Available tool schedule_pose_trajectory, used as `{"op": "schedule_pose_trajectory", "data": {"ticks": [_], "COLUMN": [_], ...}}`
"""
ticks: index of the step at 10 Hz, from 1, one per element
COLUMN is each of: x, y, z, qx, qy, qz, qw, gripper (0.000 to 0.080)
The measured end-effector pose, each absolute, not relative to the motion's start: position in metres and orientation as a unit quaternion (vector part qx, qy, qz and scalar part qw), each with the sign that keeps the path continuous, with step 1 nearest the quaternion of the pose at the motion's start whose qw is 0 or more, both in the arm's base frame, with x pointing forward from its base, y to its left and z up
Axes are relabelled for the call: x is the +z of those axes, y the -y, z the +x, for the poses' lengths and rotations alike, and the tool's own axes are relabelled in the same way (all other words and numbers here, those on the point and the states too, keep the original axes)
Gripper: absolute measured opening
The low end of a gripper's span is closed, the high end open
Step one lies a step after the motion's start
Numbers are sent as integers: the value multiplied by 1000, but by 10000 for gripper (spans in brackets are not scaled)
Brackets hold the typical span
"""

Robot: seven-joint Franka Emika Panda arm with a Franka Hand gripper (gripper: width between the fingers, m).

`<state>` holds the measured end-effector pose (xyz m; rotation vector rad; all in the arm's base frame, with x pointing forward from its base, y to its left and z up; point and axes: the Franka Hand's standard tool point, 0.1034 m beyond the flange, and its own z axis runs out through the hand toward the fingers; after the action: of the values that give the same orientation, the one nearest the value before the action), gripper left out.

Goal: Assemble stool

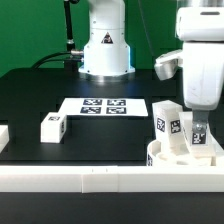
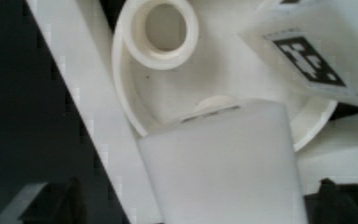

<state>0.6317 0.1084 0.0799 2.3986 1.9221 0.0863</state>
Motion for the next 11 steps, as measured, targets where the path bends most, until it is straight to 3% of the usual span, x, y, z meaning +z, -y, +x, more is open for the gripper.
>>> {"op": "schedule_pose_trajectory", "data": {"ticks": [5, 7, 8, 9, 11], "x": [77, 77, 78, 78, 77], "y": [-109, -109, -109, -109, -110], "z": [628, 629, 629, 629, 628], "qx": [24, 24, 25, 25, 30], "qy": [-623, -622, -608, -602, -500], "qz": [781, 782, 793, 798, 865], "qw": [34, 34, 34, 33, 28], "gripper": [648, 398, 398, 338, 338]}}
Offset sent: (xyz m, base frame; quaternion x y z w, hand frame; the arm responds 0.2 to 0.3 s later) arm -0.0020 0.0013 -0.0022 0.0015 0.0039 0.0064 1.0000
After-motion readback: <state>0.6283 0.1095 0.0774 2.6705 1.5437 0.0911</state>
